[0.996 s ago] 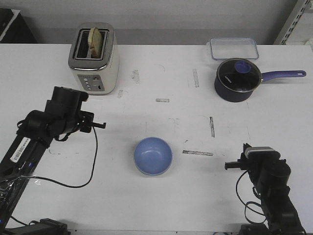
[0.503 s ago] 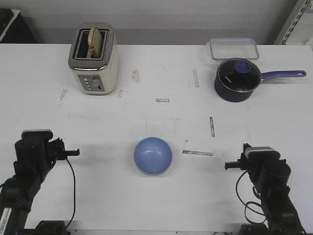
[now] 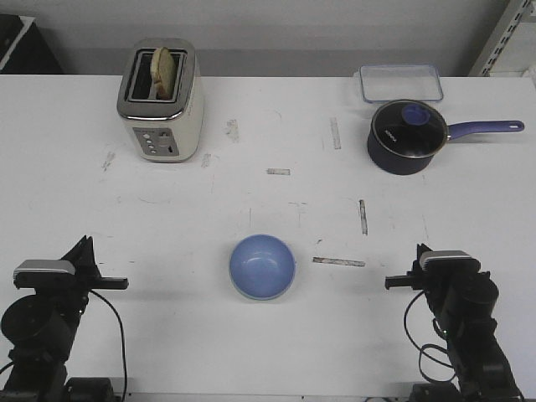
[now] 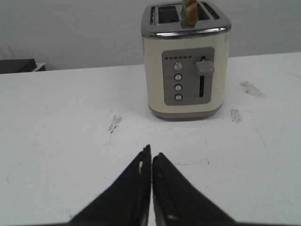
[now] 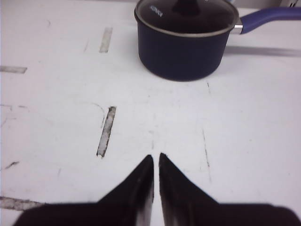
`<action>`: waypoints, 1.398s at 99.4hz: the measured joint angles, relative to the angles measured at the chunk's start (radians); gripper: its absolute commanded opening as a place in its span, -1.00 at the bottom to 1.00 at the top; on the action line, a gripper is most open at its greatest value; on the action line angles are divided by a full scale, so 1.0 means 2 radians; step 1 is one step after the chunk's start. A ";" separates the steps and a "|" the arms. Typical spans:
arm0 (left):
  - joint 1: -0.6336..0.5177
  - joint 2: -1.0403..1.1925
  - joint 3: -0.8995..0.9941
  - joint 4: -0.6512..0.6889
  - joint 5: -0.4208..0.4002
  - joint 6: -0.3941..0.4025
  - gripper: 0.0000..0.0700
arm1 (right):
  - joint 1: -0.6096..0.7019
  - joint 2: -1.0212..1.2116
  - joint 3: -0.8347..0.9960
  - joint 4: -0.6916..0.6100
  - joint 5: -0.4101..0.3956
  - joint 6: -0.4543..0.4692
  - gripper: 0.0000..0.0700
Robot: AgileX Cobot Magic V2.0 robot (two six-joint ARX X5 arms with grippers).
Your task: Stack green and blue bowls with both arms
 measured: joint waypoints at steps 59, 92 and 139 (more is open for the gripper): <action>0.000 -0.011 0.000 0.000 0.000 0.000 -0.99 | 0.000 0.000 0.000 0.084 0.000 0.000 -0.97; -0.004 -0.064 -0.066 0.032 0.000 0.000 -0.99 | 0.000 0.000 0.000 0.116 0.000 0.000 -0.97; -0.002 -0.195 -0.273 0.151 0.003 0.000 -0.99 | 0.000 0.000 0.000 0.128 0.000 0.000 -0.97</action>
